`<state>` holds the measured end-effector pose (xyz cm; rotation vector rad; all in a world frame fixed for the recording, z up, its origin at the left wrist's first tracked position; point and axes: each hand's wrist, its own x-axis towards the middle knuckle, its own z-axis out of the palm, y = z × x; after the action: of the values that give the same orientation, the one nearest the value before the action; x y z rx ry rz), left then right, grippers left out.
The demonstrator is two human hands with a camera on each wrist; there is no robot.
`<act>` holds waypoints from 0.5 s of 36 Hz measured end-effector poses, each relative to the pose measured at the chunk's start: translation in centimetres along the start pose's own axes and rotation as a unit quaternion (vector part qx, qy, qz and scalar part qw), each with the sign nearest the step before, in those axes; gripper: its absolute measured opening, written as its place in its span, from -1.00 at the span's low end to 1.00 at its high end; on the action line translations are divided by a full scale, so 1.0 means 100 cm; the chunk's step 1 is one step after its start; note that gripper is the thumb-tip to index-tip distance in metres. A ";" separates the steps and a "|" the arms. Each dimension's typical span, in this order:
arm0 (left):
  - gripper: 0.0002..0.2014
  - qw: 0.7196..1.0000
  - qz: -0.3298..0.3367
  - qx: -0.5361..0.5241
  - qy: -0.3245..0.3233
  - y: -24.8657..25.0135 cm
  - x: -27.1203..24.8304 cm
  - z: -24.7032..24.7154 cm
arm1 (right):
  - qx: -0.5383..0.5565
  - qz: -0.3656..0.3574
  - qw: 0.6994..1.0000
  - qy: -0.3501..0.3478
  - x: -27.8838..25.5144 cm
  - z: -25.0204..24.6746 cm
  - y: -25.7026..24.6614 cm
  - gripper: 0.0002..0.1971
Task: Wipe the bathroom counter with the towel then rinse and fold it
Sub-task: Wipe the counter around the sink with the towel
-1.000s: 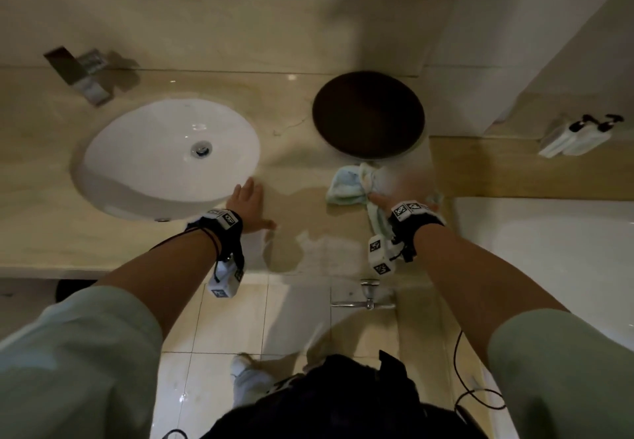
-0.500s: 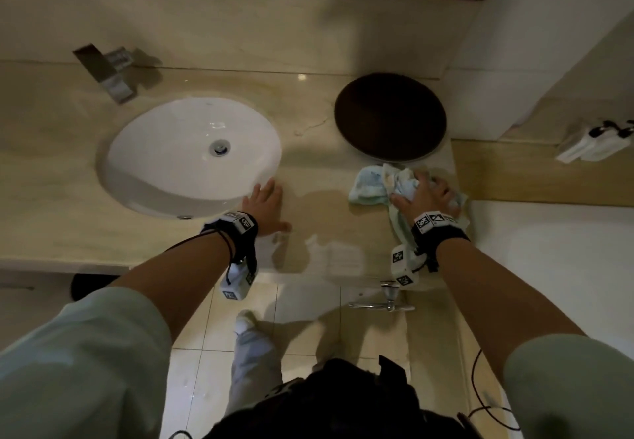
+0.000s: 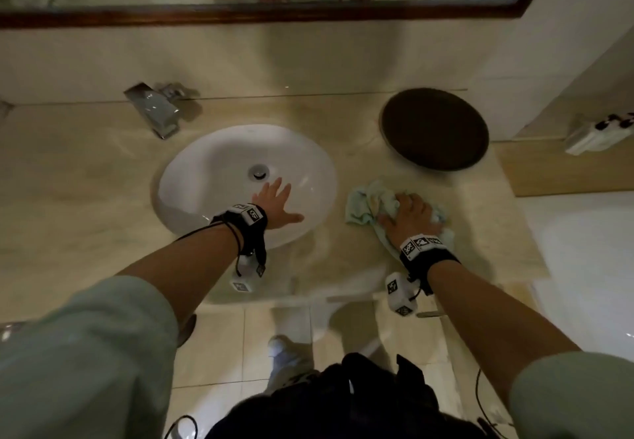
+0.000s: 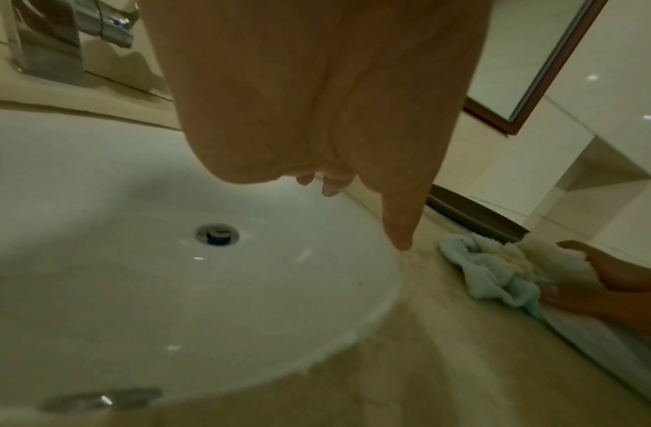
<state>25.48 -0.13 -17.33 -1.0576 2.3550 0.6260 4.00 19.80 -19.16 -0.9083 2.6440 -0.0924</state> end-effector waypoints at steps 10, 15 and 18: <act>-0.14 0.992 -0.125 -0.022 -0.001 -0.079 -0.003 -0.015 | -0.021 0.032 0.999 0.015 0.002 0.010 -0.039 -0.34; -0.14 0.984 -0.170 -0.046 0.005 -0.086 0.004 -0.010 | -0.021 0.018 1.000 0.012 0.024 0.006 -0.069 -0.37; -0.14 0.979 -0.188 -0.070 0.026 -0.087 0.008 -0.010 | -0.027 0.014 0.999 0.009 0.046 0.000 -0.096 -0.37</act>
<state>31.47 -6.35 -18.85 -1.5511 2.0925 0.6311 6.22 9.34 -18.86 -0.8925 2.6867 -0.0216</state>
